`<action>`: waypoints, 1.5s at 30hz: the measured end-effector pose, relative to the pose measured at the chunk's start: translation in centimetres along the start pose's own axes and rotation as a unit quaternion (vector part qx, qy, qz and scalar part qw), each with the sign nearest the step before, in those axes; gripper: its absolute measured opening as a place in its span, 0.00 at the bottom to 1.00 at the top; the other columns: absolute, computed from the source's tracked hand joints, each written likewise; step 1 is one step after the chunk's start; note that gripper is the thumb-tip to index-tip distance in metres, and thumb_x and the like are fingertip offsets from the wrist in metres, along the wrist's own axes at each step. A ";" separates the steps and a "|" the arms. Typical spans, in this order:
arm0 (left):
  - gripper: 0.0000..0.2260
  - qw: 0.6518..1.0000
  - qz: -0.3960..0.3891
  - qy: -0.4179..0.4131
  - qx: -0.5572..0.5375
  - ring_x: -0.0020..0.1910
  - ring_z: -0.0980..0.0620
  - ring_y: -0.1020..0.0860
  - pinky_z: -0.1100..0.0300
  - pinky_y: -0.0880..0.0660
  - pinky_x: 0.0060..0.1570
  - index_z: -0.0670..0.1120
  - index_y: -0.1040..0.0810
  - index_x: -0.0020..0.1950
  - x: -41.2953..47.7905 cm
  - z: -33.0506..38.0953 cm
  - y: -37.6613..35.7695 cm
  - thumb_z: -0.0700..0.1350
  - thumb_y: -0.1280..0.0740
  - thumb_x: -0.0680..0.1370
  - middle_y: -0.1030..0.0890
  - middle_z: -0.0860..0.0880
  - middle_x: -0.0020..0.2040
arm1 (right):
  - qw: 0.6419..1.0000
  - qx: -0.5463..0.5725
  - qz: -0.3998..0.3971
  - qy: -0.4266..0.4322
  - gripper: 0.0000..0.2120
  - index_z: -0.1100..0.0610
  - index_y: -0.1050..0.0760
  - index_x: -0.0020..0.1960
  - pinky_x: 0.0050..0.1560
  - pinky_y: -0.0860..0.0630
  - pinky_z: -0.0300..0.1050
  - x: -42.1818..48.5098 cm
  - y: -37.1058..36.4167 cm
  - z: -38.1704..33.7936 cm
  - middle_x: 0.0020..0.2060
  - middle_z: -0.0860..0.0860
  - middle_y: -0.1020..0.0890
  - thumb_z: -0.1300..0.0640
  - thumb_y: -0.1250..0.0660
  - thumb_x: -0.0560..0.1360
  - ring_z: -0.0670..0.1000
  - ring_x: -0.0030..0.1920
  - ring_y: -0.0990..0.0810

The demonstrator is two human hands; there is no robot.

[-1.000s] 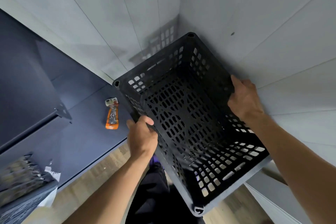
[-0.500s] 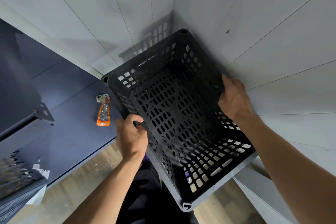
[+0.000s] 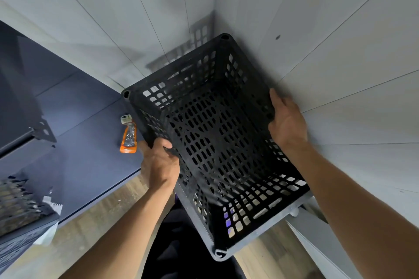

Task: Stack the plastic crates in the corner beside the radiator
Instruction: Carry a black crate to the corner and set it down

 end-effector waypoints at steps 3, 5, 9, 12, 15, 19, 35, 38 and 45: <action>0.27 0.997 0.033 -0.045 -0.050 0.35 0.50 0.26 0.60 0.30 0.32 0.51 0.35 0.71 -1.5 -0.6 -0.3 0.36 0.32 0.75 0.30 0.46 0.67 | 1.000 -0.009 -0.023 -0.007 0.43 0.47 0.55 0.82 0.60 0.23 0.54 -0.6 0.1 0.5 0.70 0.59 0.32 0.65 0.35 0.77 0.60 0.64 0.28; 0.35 0.995 0.039 -0.050 -0.075 0.36 0.45 0.23 0.56 0.28 0.32 0.54 0.46 0.78 -3.4 -1.2 -0.6 0.38 0.33 0.76 0.28 0.47 0.70 | 0.999 -0.018 -0.049 -0.015 0.45 0.44 0.60 0.82 0.58 0.23 0.54 -1.3 0.1 1.1 0.71 0.58 0.33 0.64 0.34 0.77 0.59 0.63 0.27; 0.44 0.999 -0.009 -0.032 -0.016 0.28 0.55 0.28 0.66 0.33 0.25 0.52 0.61 0.81 -7.2 -2.4 -2.1 0.39 0.33 0.77 0.31 0.44 0.72 | 0.996 -0.046 -0.075 -0.034 0.52 0.43 0.66 0.80 0.58 0.22 0.56 -3.1 -0.3 2.6 0.72 0.60 0.34 0.61 0.30 0.76 0.60 0.65 0.28; 0.47 0.999 -0.038 -0.011 0.028 0.27 0.60 0.38 0.71 0.44 0.23 0.47 0.65 0.80 -9.0 -2.2 -2.6 0.41 0.31 0.77 0.32 0.41 0.70 | 0.995 -0.067 -0.070 -0.035 0.53 0.46 0.68 0.80 0.61 0.24 0.57 -4.6 -0.7 3.4 0.72 0.61 0.35 0.59 0.29 0.75 0.62 0.67 0.30; 0.51 0.997 -0.047 0.001 0.054 0.27 0.59 0.37 0.68 0.41 0.21 0.47 0.68 0.79 -9.9 -1.4 -2.7 0.45 0.28 0.75 0.34 0.39 0.69 | 0.995 -0.073 -0.063 -0.035 0.53 0.49 0.66 0.81 0.61 0.26 0.57 -6.1 -0.8 4.2 0.71 0.62 0.36 0.60 0.28 0.75 0.63 0.67 0.30; 0.50 0.998 -0.058 0.011 0.035 0.35 0.48 0.22 0.64 0.28 0.30 0.51 0.72 0.78 -12.0 -1.2 -2.6 0.48 0.31 0.77 0.26 0.40 0.63 | 0.994 -0.071 -0.061 -0.059 0.51 0.54 0.64 0.81 0.65 0.27 0.57 -8.2 -1.2 5.6 0.72 0.63 0.36 0.60 0.28 0.74 0.63 0.69 0.32; 0.06 0.990 -0.141 0.022 -0.008 0.32 0.48 0.21 0.55 0.21 0.34 0.44 0.30 0.51 -13.2 0.1 -3.1 0.34 0.38 0.79 0.19 0.45 0.38 | 0.997 -0.013 -0.025 -0.076 0.43 0.44 0.49 0.80 0.55 0.22 0.56 -7.2 -0.6 9.3 0.60 0.60 0.23 0.65 0.33 0.74 0.64 0.58 0.23; 0.13 0.991 -0.134 0.015 -0.019 0.36 0.45 0.20 0.53 0.21 0.39 0.39 0.36 0.59 -13.1 -0.5 -3.6 0.33 0.36 0.77 0.19 0.44 0.40 | 0.996 -0.024 -0.044 -0.077 0.45 0.44 0.52 0.81 0.56 0.22 0.57 -7.4 -0.7 9.0 0.63 0.60 0.24 0.64 0.31 0.73 0.63 0.60 0.24; 0.38 0.994 -0.108 -0.003 -0.026 0.31 0.52 0.23 0.58 0.26 0.32 0.50 0.57 0.78 -12.7 -2.6 -3.6 0.37 0.36 0.77 0.21 0.48 0.39 | 0.994 -0.012 -0.070 -0.084 0.44 0.44 0.52 0.80 0.49 0.23 0.54 -9.4 -0.6 8.6 0.55 0.58 0.23 0.64 0.31 0.74 0.60 0.50 0.22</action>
Point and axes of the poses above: each hand's wrist, its own x-axis towards the middle knuckle, its own y-axis out of the back of the hand, z = x × y, the point moved 1 cm from there along x, towards the middle knuckle
